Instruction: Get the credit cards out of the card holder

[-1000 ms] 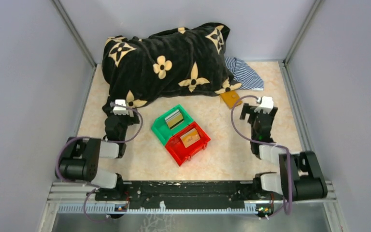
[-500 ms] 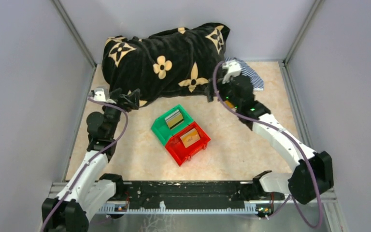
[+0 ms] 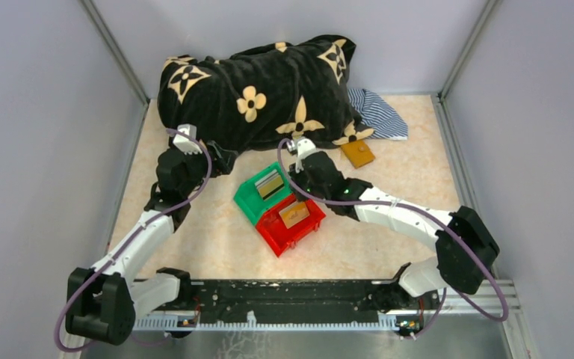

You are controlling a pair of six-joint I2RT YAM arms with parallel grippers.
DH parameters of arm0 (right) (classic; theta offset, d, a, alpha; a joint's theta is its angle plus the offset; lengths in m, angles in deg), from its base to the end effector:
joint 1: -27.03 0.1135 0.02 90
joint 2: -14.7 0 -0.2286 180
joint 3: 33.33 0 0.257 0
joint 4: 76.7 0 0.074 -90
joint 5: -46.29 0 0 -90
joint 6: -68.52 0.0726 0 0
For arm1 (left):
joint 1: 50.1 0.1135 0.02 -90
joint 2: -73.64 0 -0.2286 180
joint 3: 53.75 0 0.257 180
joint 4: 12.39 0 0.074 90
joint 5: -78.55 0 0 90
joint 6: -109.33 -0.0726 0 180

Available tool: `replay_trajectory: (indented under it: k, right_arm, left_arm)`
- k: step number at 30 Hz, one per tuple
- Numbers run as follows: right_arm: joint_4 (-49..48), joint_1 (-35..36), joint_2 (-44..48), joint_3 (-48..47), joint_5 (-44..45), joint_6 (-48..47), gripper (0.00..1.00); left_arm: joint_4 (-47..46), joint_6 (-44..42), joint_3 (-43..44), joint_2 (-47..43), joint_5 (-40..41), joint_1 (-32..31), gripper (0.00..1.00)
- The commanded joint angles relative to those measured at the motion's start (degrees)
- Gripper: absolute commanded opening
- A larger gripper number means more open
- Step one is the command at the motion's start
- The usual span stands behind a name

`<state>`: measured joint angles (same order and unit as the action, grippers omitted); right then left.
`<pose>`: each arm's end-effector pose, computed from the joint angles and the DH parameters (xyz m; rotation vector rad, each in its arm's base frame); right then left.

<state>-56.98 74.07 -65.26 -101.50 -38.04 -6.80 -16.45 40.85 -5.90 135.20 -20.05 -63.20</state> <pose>0.2481 0.2559 0.2097 -0.5453 2.0945 0.5294 0.2941 -0.0796 0.2292 -0.0179 1.7719 -0.5712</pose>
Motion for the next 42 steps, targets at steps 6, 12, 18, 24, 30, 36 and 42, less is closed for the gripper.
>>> replay_trajectory:
  k: [6,12,18,24,30,36,42]
  right_arm:
    - [-1.0,5.0,-0.9,4.0,0.3,3.5,0.0]
    - [2.5,5.1,-1.8,2.7,5.8,4.0,0.0]
    - [4.6,5.0,-5.9,1.1,10.4,3.1,0.0]
    - [4.2,2.6,-7.3,0.6,12.8,3.8,0.0]
    - [4.0,0.9,-6.9,-1.0,13.3,2.1,0.0]
    - [3.0,-1.3,-9.8,-2.1,12.3,-0.6,0.0]
    - [2.2,-1.8,-13.9,-5.7,11.7,-2.3,0.0]
  left_arm:
    - [0.5,1.6,0.9,2.1,-1.1,-0.7,0.82]
    - [1.0,1.8,-0.1,1.2,-0.7,-0.8,0.83]
    - [2.4,1.7,-0.5,-0.7,-0.3,-0.7,0.83]
    - [3.3,1.5,-0.9,-2.6,0.1,-0.9,0.83]
    - [3.2,1.5,-1.0,-1.8,-0.2,-1.0,0.83]
    - [3.4,1.5,-1.1,-1.9,-0.4,-1.0,0.84]
    - [3.6,1.5,-1.2,-2.1,-0.2,-1.1,0.84]
